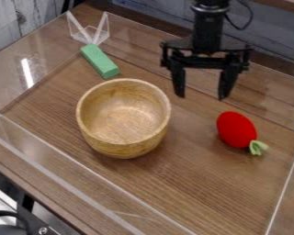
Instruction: Move the red object to the left side of the table
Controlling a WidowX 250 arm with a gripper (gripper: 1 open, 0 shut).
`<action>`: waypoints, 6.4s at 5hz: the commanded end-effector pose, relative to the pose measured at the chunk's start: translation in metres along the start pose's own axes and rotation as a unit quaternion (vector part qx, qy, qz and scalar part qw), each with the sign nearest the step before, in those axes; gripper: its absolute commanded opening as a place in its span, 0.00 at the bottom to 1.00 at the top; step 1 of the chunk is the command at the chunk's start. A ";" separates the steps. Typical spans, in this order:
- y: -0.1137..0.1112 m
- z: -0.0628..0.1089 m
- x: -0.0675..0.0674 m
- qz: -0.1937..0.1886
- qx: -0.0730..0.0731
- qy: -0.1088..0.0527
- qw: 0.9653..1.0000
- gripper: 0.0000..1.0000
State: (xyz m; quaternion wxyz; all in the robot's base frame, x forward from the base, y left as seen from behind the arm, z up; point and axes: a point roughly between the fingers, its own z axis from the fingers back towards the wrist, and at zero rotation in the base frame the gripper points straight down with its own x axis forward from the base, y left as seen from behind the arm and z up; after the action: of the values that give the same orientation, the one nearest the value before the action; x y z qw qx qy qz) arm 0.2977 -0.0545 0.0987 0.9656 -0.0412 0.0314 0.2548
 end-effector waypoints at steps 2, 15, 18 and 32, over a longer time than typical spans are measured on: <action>-0.047 -0.021 -0.004 0.165 -0.051 -0.021 0.985 1.00; -0.045 -0.019 -0.005 0.315 -0.053 -0.007 0.947 1.00; -0.039 -0.033 0.011 0.312 -0.048 -0.010 0.949 1.00; -0.017 -0.066 0.025 0.264 -0.042 0.011 0.964 1.00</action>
State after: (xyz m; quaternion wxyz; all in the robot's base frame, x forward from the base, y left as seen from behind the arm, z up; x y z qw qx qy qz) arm 0.3193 -0.0640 0.0199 0.8624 -0.0603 0.0561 0.4994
